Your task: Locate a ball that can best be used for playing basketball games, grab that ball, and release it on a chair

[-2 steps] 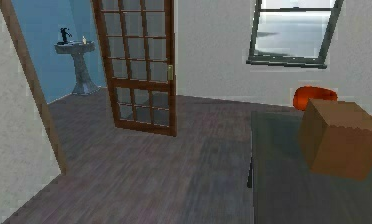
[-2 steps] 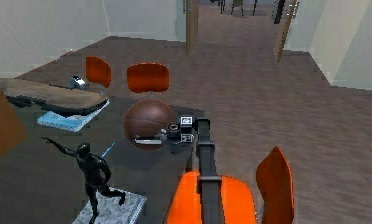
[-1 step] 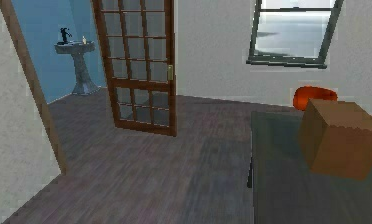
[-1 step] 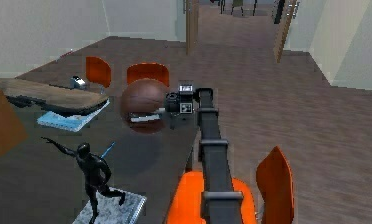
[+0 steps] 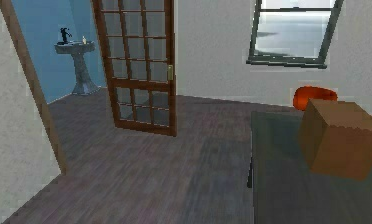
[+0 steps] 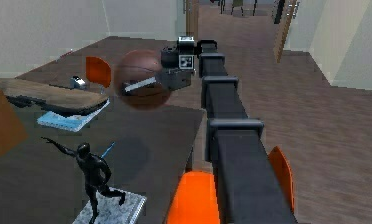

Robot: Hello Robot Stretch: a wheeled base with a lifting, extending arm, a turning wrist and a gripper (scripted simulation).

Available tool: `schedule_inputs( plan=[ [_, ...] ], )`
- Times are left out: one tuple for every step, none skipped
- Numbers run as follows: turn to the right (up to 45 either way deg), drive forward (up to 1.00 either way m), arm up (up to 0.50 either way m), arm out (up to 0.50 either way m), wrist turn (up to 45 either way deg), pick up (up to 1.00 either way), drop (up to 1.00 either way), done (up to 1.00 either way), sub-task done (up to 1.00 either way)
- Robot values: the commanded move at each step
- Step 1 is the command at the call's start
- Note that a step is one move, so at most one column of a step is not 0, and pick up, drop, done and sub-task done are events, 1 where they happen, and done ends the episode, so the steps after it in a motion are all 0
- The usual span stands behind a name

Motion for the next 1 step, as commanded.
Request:
schedule_inputs(
  plan=[
    [0.0,0.0,0.0,0.0,-45.0,0.0,0.0,0.0,0.0]
  ],
)
